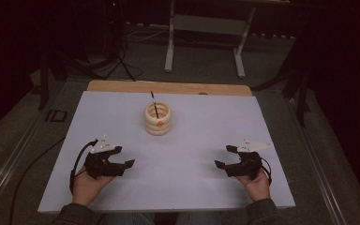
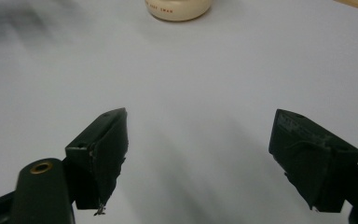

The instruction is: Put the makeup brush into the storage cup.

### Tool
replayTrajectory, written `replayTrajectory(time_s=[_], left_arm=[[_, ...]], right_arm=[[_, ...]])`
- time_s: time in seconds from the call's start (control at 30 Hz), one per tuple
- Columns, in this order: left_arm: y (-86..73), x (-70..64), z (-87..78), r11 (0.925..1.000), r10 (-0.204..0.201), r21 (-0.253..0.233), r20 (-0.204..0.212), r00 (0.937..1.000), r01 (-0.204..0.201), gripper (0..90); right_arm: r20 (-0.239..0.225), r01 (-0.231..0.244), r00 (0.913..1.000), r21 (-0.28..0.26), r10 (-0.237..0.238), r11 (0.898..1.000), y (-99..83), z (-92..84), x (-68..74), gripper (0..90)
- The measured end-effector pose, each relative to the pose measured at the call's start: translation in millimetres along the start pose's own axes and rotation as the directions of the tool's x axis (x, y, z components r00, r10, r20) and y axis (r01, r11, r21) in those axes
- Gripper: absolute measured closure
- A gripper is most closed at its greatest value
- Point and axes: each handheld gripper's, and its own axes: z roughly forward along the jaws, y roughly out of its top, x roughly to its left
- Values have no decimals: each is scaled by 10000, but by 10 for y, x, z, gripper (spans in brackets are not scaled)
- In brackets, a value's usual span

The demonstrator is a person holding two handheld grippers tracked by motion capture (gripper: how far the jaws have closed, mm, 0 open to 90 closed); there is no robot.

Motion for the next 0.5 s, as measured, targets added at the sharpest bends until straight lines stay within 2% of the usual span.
replayTrajectory(time_s=[0.37, 0.5], left_arm=[[-96, 2, -42, 9999, -138, -8, 42, 9999, 138, 267], [-110, -11, -42, 10000, -67, 44, 0, 10000, 67, 265]], right_arm=[[-103, 12, 9999, 82, -11, 10000, -18, 15, 17, 193], [-156, 35, 9999, 121, -33, 9999, -23, 29, 25, 193]])
